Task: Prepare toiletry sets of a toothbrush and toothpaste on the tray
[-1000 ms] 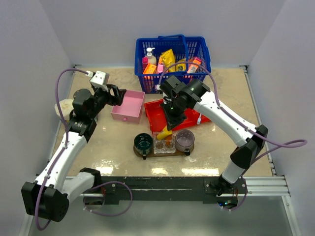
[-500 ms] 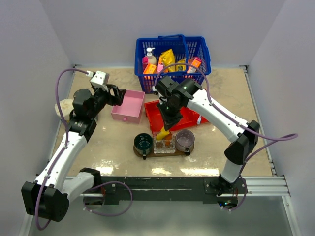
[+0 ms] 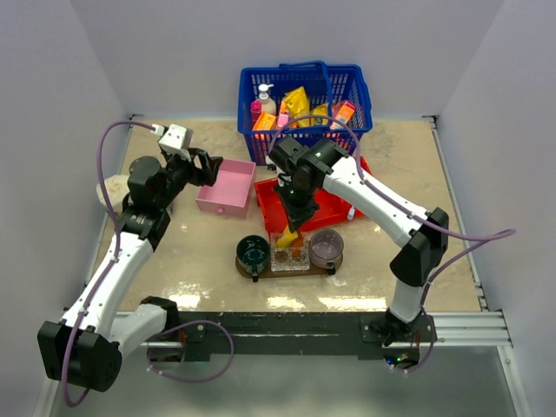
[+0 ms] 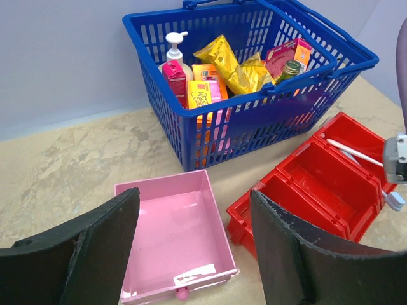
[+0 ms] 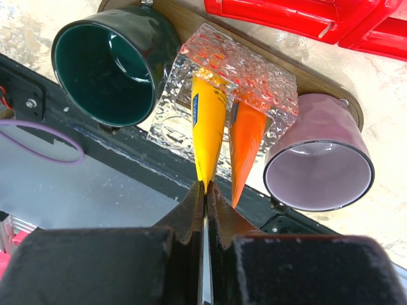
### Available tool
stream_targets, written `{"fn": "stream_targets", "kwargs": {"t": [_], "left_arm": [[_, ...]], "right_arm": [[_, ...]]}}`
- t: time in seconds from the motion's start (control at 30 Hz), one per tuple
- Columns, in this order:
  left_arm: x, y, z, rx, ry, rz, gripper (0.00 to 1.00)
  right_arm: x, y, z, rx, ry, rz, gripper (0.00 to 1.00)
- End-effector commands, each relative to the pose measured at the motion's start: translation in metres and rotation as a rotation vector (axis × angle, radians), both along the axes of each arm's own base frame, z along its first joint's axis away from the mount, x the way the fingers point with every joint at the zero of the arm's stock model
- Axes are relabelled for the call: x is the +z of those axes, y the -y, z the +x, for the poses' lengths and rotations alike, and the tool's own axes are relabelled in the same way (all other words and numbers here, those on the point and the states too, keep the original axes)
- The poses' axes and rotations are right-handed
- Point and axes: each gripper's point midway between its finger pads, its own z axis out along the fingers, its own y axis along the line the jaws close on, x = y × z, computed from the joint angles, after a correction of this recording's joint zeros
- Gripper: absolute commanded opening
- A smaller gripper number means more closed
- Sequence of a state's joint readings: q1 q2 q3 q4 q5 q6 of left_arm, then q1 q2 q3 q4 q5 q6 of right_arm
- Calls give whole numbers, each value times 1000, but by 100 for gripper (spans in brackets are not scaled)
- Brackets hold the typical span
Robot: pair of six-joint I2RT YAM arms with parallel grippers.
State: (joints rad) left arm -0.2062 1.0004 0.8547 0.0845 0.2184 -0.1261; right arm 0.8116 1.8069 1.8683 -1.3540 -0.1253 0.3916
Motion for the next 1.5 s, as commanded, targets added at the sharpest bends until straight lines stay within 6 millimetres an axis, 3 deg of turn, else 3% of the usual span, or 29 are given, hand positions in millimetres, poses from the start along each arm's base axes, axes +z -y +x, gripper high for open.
{"fn": "stream_targets", "kwargs": {"t": [0.0, 0.77, 1.03, 1.47], "left_arm": [[28, 0, 1, -1, 76, 6, 74], [28, 0, 1, -1, 76, 4, 75], [29, 0, 1, 1, 77, 4, 75], [28, 0, 1, 1, 76, 6, 76]], "right_arm": [[11, -1, -5, 25, -2, 12, 0], [-1, -8, -1, 47, -10, -20, 0], [1, -11, 0, 54, -2, -13, 20], [6, -16, -2, 58, -5, 11, 18]]}}
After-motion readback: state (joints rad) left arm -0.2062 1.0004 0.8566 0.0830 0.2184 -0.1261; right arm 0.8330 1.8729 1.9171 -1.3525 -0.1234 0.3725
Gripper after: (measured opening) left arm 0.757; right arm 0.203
